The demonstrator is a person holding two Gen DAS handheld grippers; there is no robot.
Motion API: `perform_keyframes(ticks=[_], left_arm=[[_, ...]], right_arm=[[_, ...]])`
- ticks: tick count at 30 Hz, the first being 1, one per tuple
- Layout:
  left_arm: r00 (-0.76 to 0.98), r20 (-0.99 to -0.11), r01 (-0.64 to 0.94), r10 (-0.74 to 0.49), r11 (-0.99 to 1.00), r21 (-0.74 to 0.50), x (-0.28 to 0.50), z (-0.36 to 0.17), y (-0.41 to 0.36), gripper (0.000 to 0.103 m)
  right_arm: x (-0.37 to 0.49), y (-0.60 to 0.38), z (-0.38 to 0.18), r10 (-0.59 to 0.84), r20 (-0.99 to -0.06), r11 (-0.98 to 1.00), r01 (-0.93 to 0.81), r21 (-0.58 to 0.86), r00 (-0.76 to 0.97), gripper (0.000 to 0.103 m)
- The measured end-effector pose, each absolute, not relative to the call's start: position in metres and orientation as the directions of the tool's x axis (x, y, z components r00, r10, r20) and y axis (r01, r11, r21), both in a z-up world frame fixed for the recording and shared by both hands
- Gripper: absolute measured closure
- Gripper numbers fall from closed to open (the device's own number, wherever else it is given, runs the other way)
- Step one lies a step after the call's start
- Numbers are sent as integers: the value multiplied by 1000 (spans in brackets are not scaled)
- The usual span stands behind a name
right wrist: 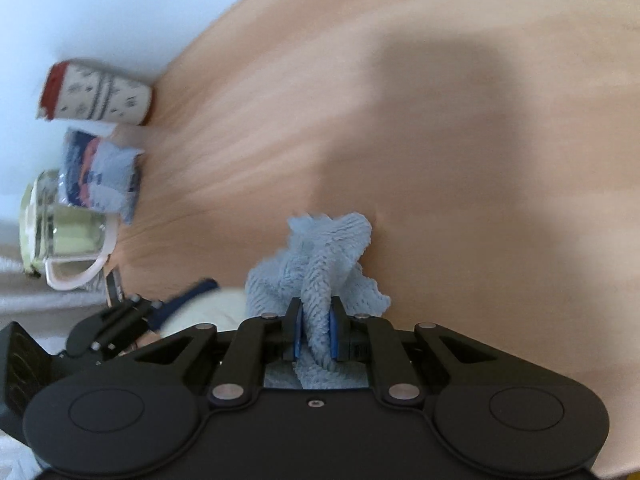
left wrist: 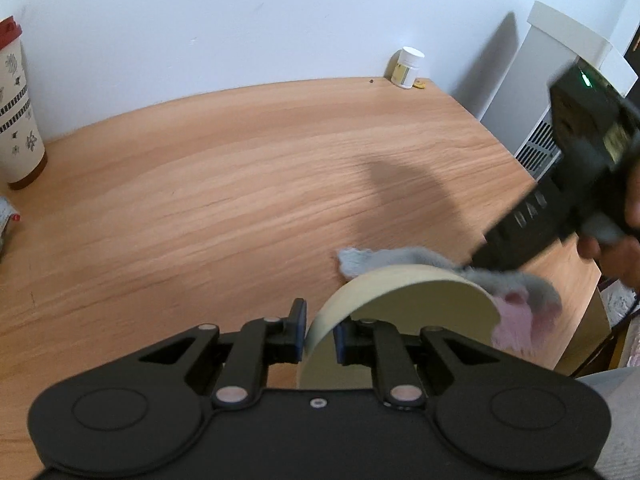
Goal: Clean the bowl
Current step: 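Wipe the bowl's outer wall with the cloth in the right gripper, left holding rim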
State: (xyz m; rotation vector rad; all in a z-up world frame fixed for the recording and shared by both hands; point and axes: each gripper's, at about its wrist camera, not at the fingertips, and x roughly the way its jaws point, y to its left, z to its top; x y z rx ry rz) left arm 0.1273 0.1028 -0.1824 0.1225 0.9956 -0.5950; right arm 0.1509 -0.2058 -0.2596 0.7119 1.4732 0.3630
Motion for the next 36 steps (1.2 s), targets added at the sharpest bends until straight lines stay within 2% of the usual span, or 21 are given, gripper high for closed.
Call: perform_keyframes(ticks=[7, 15, 24, 36], left_arm=[[384, -830, 512, -404, 842, -172, 138, -191, 110, 91], [378, -825, 520, -420, 834, -186, 133, -190, 113, 91], [357, -828, 489, -433, 842, -229, 134, -193, 123, 91], [329, -835, 449, -440, 851, -272, 139, -200, 131, 91]], right_arm=[[130, -211, -268, 664, -732, 673, 306, 673, 151, 89], [154, -199, -233, 666, -721, 688, 216, 693, 194, 89], [183, -141, -197, 658, -737, 747, -7, 665, 151, 88], [151, -188, -235, 644, -744, 711, 219, 668, 178, 88]])
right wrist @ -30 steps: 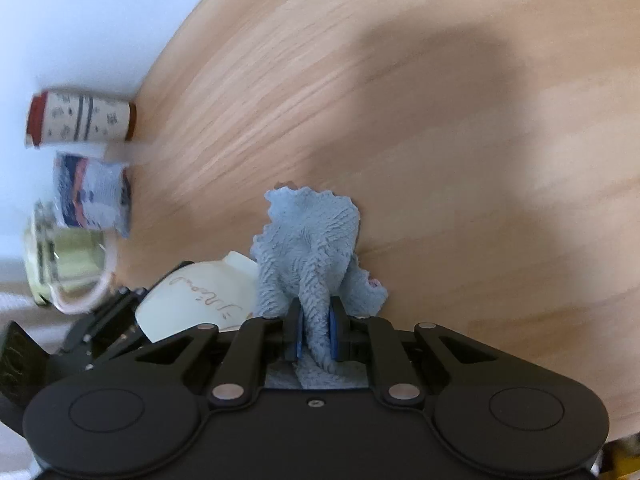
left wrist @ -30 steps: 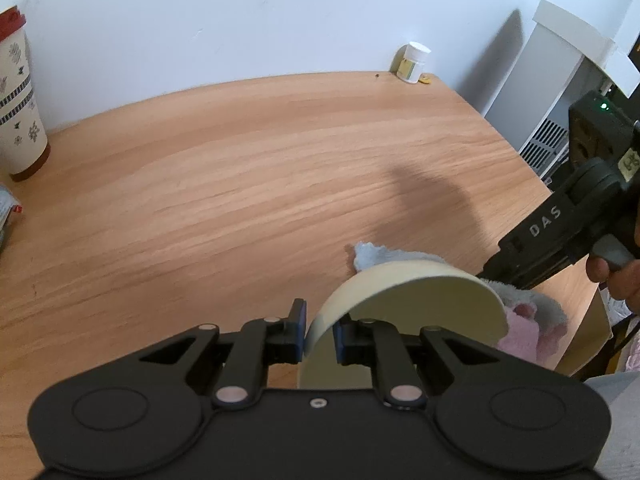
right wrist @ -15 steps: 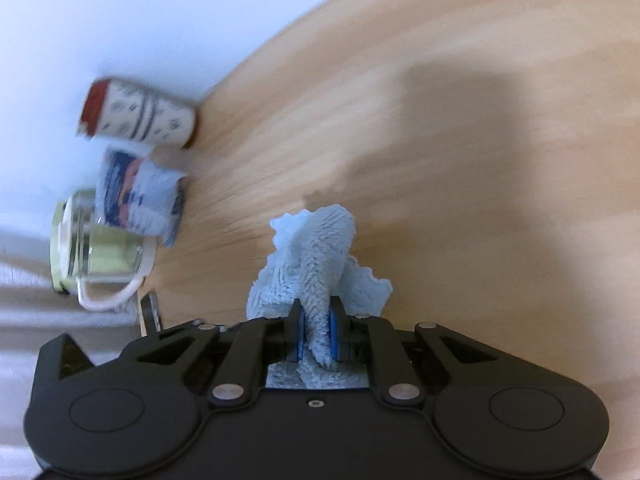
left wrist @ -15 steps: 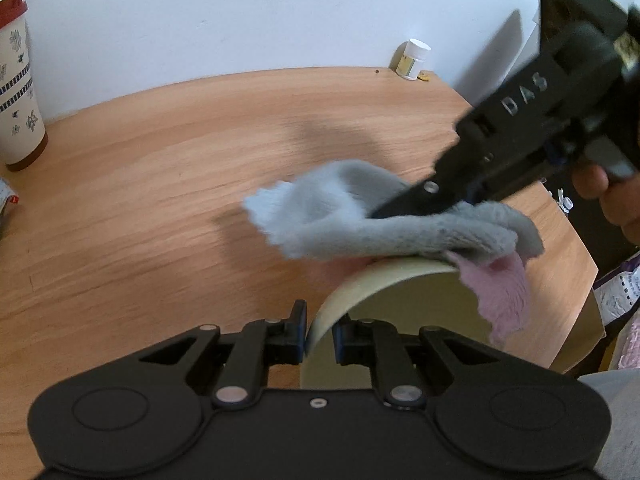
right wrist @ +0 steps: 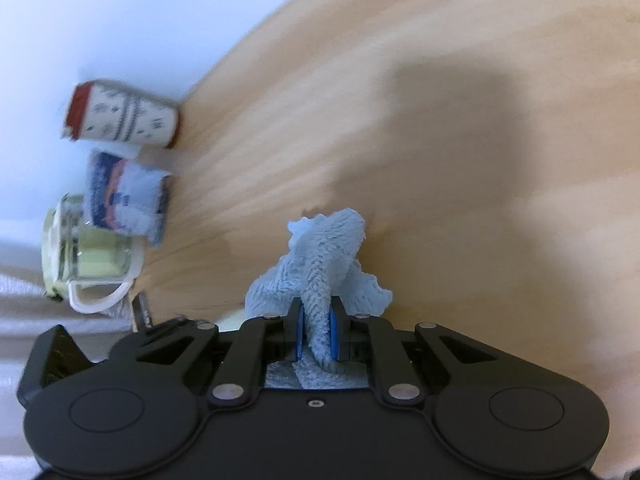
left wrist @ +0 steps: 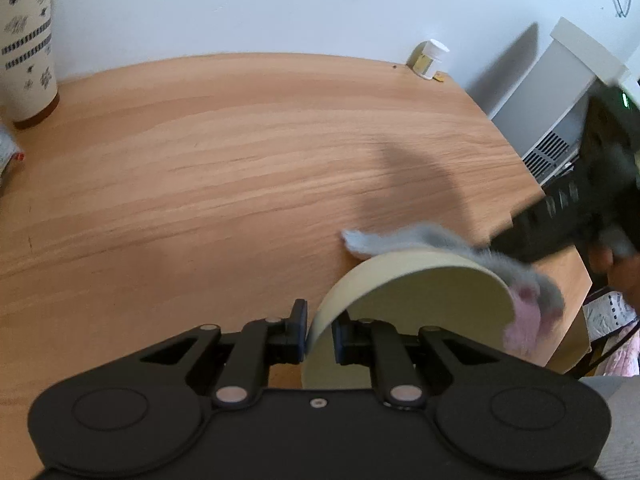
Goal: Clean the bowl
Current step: 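Wipe the bowl's outer wall with the cloth in the right gripper, left holding rim, then rub the cloth along the bowl's outer wall with the right gripper while the left gripper grips the rim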
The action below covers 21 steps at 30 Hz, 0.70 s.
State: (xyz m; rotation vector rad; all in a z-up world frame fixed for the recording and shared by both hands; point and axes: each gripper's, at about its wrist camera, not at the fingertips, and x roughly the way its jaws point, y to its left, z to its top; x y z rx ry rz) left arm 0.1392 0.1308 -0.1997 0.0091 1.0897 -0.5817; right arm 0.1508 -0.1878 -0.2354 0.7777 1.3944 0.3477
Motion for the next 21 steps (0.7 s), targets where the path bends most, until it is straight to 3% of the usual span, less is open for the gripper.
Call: perform_keyframes(ticks=[8, 21], left_arm=[[318, -852, 425, -416, 866, -264, 139, -204, 130, 91], [319, -850, 407, -420, 870, -278, 141, -206, 128, 89]], right_arm=[[134, -195, -252, 658, -733, 680, 282, 677, 172, 88], [161, -154, -198, 649, -702, 717, 71, 693, 293, 89]])
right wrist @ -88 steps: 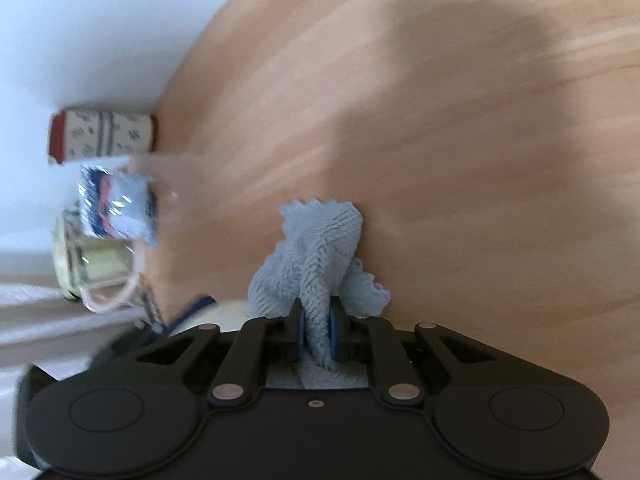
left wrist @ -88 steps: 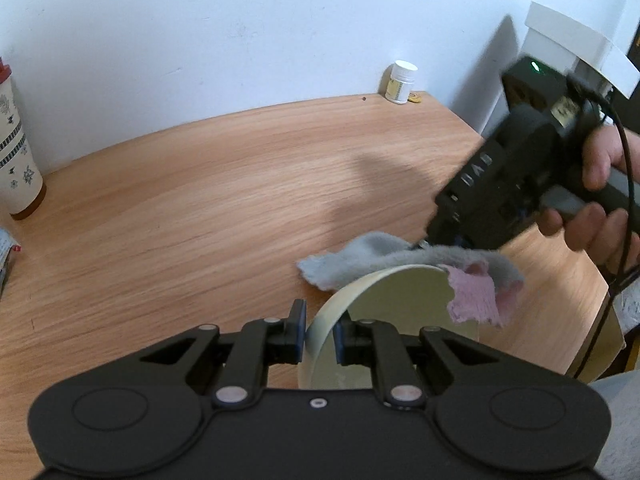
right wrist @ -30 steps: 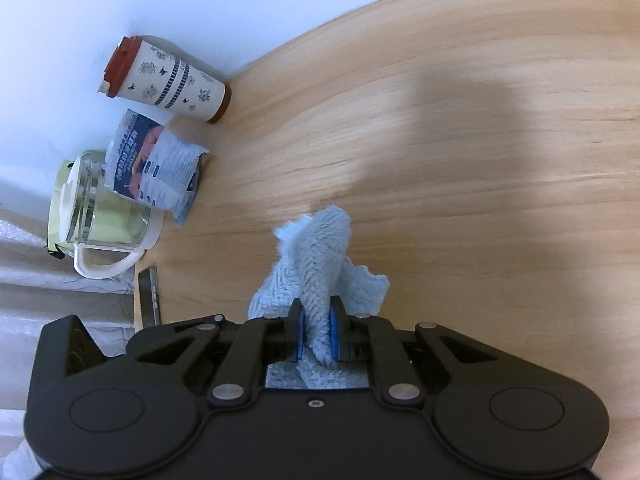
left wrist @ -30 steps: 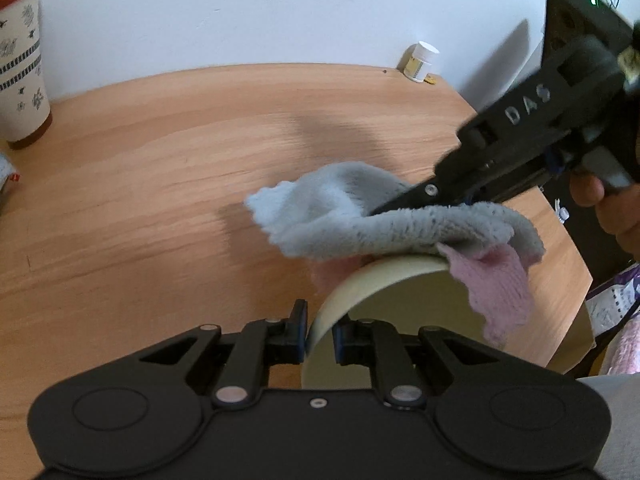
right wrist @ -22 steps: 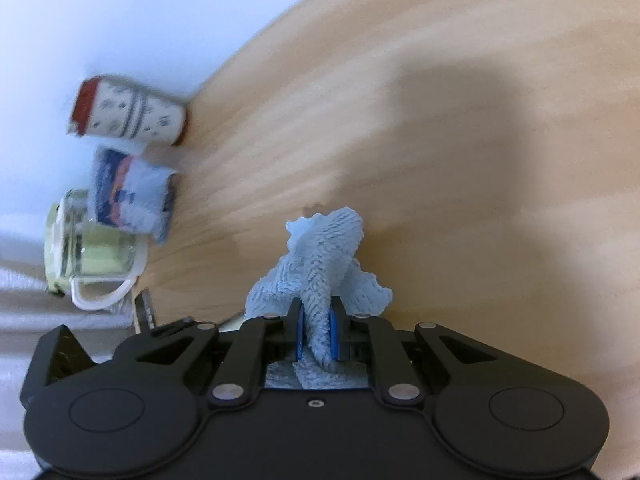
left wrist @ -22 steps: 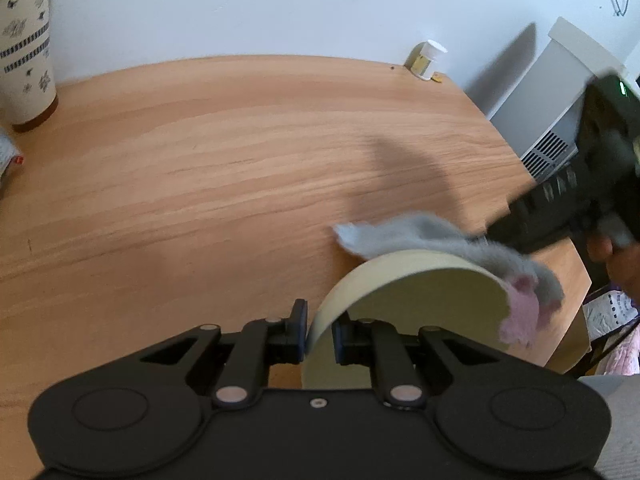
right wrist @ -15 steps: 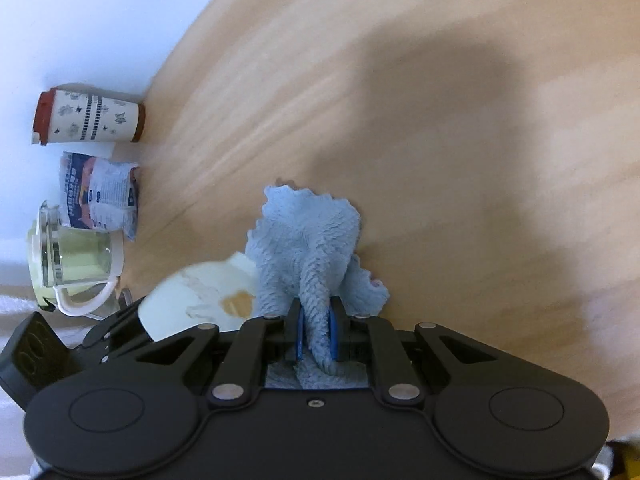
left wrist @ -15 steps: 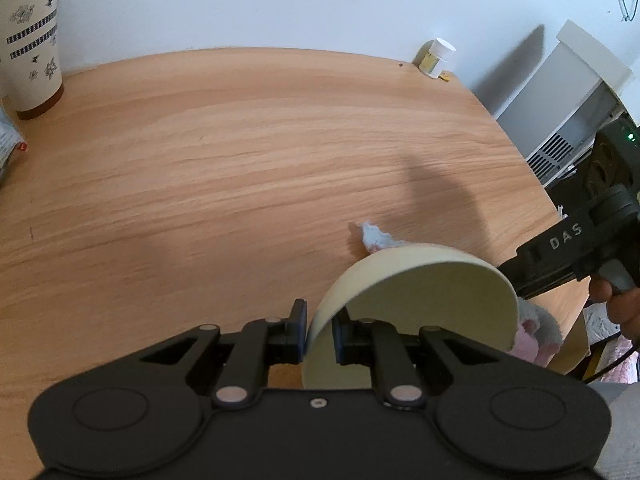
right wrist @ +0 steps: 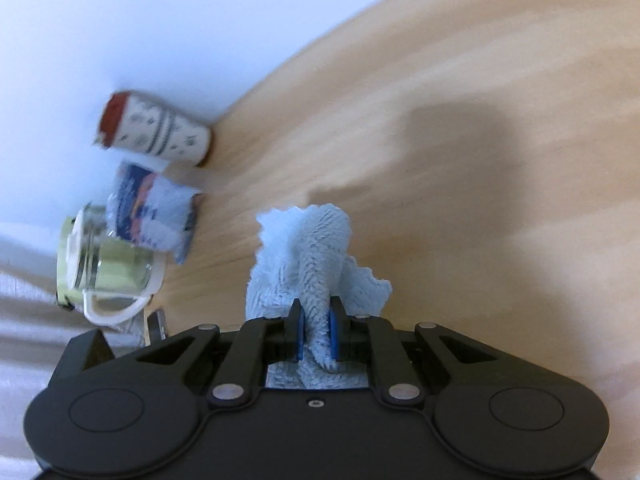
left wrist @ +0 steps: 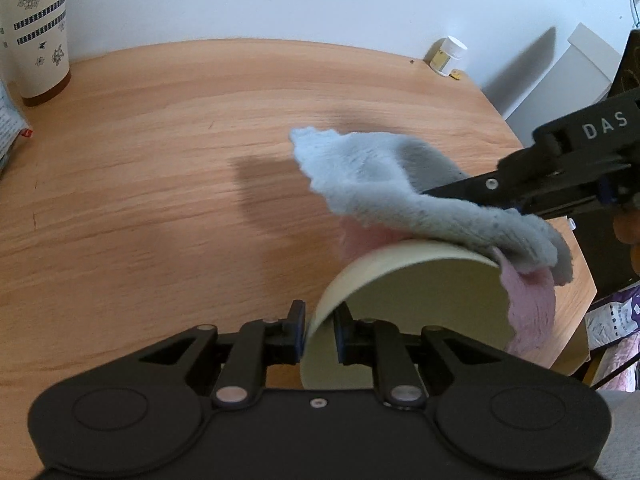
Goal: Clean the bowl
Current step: 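Rub the cloth along the bowl's outer wall with the right gripper while the left gripper grips the rim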
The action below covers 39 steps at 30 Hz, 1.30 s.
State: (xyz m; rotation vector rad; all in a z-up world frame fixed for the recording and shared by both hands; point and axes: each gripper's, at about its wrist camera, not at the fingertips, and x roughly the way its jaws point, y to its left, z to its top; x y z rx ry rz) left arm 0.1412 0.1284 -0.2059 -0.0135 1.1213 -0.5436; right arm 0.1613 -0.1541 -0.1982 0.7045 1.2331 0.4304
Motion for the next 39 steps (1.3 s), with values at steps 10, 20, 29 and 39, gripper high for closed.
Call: perform_keyframes(ticks=[10, 20, 29, 39], left_arm=[[351, -832, 430, -430, 863, -264, 136, -195, 126, 89], [406, -827, 417, -389, 884, -211, 136, -182, 99, 89], [463, -818, 458, -342, 882, -110, 137, -169, 58, 89], [457, -832, 484, -314, 873, -64, 149, -179, 35, 89]], right_arm=[[143, -182, -226, 595, -769, 760, 149, 633, 232, 89], [131, -209, -232, 638, -736, 724, 149, 674, 229, 89], [128, -240, -222, 656, -728, 724, 110, 681, 198, 89], [137, -273, -237, 695, -692, 676, 150, 721, 192, 89]])
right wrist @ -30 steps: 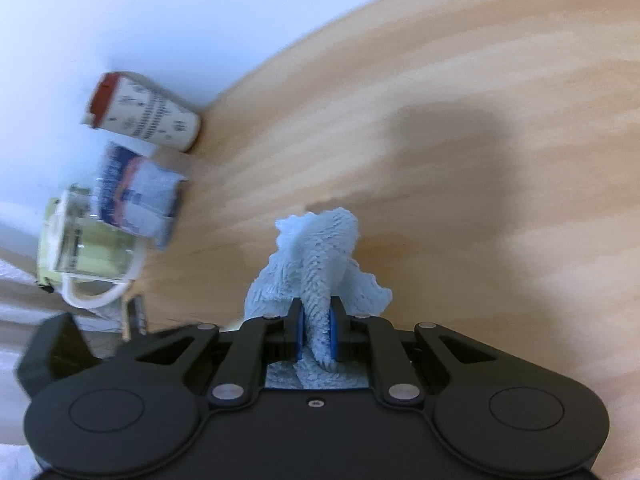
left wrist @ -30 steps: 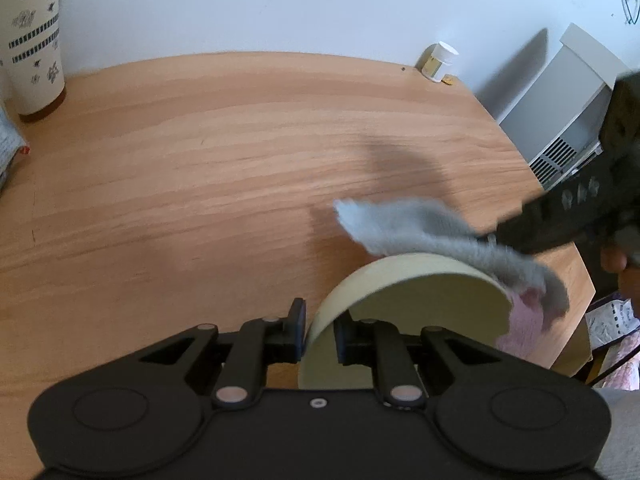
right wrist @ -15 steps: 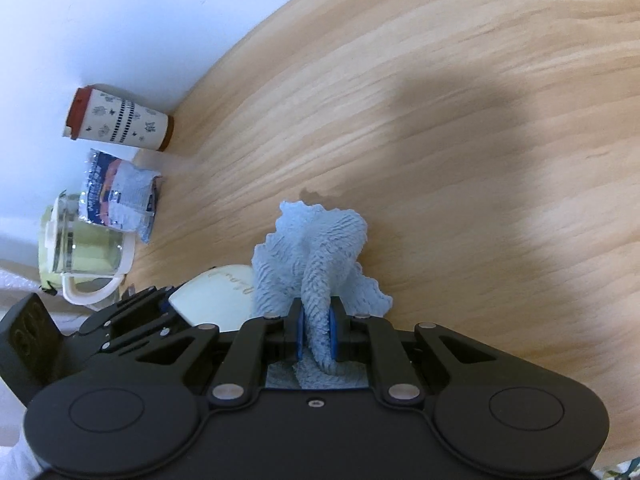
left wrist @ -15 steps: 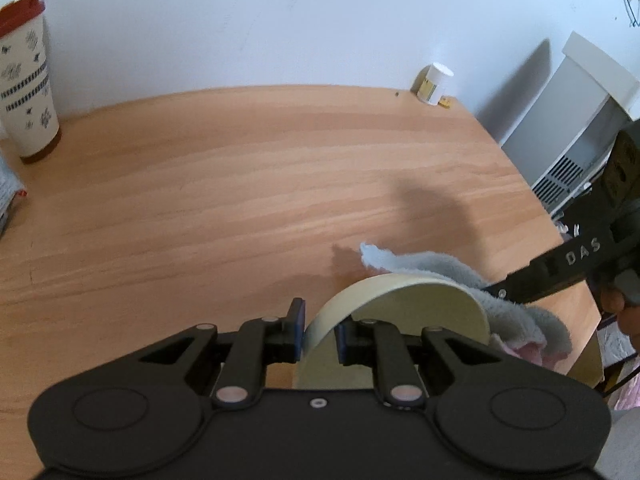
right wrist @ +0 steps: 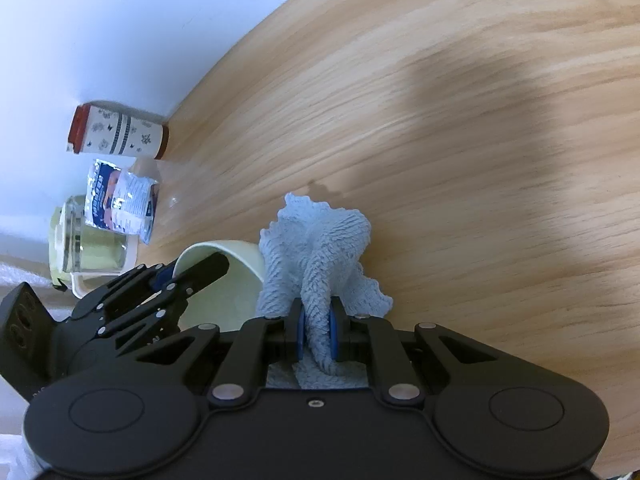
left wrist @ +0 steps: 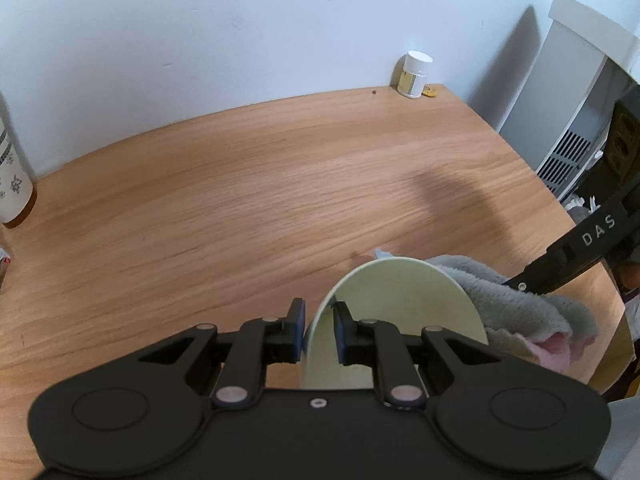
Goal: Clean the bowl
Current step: 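Rub the cloth along the bowl's outer wall with the right gripper while the left gripper grips the rim, then tilt the bowl up with the left gripper while the right gripper wipes near its rim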
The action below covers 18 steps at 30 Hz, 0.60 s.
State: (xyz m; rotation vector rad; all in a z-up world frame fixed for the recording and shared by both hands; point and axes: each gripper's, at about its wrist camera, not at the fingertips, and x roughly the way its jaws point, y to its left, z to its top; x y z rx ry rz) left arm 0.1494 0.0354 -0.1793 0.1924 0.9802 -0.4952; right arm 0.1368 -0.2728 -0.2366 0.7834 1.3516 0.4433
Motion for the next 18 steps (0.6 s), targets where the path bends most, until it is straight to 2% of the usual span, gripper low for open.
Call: perform_keyframes(ticks=[18], left_arm=[[405, -849, 406, -338, 899, -164, 163, -200, 51, 87]], right_arm=[[139, -269, -242, 722, -670, 652, 153, 743, 176, 89]])
